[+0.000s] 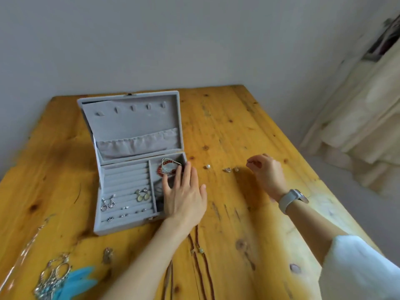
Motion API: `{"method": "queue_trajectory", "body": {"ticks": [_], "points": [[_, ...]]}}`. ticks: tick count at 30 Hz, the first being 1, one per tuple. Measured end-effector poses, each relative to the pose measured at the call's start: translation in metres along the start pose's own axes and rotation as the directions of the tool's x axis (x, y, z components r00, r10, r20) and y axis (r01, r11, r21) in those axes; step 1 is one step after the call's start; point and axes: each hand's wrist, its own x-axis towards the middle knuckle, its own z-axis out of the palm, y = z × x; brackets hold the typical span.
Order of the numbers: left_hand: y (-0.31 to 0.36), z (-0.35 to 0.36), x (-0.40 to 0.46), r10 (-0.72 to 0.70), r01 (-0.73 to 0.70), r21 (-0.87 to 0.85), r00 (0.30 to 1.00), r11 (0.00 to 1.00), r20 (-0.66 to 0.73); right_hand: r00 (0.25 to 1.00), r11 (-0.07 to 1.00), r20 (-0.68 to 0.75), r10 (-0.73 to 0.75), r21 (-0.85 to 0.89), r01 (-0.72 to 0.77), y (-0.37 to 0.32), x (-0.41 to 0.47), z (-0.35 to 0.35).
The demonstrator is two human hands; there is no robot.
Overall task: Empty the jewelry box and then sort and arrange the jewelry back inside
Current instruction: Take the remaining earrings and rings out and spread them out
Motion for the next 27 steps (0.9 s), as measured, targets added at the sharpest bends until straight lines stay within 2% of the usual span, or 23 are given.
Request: {"method": "queue_trajectory", "body": {"ticks": [4,12,17,22,25,27], "points": [[0.001,-0.001,-0.003,0.001,0.0,0.06,1.0,0.998,-0.023,0.996,0.993,0.075,-0.042,-0.107,0.05,0.008,0.005,0.006],[0.005,-0.002,-0.003,-0.005,0.005,0.082,1.0,0.997,-0.004,0.991,0.99,0.086,-0.1,-0.088,0.107,0.013,-0.001,0.005],[0.004,-0.002,-0.003,0.014,-0.011,0.087,0.999,0.996,-0.039,0.989,0.989,0.107,-0.103,-0.099,0.114,0.015,-0.001,0.003],[0.004,0.002,-0.002,-0.021,0.026,0.066,0.996,0.997,-0.088,0.995,0.99,0.02,-0.101,-0.096,0.102,0.013,-0.01,0.002],[0.003,0.004,-0.002,-0.072,0.078,0.036,0.986,0.996,-0.148,0.967,0.964,-0.081,-0.242,-0.133,0.23,-0.003,-0.027,0.006],[0.002,0.003,-0.003,-0.093,0.095,0.0,0.98,0.996,-0.175,0.926,0.923,-0.003,-0.377,-0.079,0.376,-0.02,-0.04,0.015]]}}
